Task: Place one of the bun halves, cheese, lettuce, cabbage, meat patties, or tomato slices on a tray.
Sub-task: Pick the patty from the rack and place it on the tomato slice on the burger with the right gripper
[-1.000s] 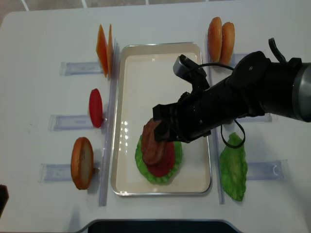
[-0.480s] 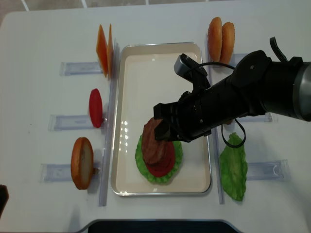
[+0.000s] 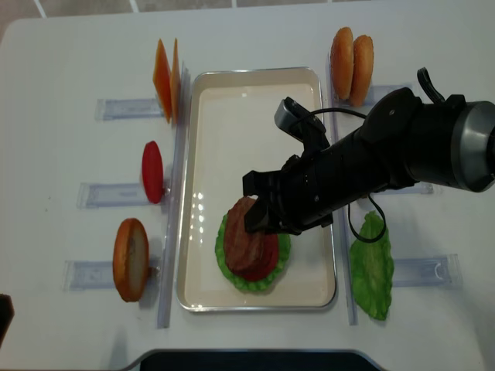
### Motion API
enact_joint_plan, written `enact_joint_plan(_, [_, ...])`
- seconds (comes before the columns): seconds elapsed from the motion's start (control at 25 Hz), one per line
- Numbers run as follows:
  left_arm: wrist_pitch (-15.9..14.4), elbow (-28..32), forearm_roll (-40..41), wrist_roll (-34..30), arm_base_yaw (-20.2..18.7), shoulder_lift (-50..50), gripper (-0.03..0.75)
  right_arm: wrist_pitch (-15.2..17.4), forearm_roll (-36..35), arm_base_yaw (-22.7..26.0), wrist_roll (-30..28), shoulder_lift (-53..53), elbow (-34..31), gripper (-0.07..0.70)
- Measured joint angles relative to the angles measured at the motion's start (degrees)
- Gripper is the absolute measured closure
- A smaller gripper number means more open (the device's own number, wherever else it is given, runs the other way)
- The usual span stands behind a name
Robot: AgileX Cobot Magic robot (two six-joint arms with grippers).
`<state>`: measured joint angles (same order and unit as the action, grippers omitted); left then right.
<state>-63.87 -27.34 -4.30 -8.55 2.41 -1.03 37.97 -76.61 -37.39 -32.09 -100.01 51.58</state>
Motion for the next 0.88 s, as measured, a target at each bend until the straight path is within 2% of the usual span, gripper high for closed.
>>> enact_joint_plan(0.4, [0.0,0.0,0.0,0.0,0.0,0.0,0.715,-0.4,-0.1,0.0,-0.1,0.0,0.0,0.475])
enact_joint_plan(0.48, [0.0,0.0,0.0,0.0,0.0,0.0,0.715,-0.4,-0.3,0.0,-0.1,0.0,0.0,0.421])
enact_joint_plan(0.68, [0.0,0.0,0.0,0.0,0.0,0.0,0.715,-0.5,-0.5,0.0,0.0,0.0,0.0,0.214])
enact_joint_plan(0.76, [0.0,0.0,0.0,0.0,0.0,0.0,0.715,-0.6,-0.5,0.0,0.0,0.0,0.0,0.173])
enact_joint_plan(0.88, [0.0,0.0,0.0,0.0,0.0,0.0,0.715,-0.6,-0.4,0.0,0.0,0.0,0.0,0.154])
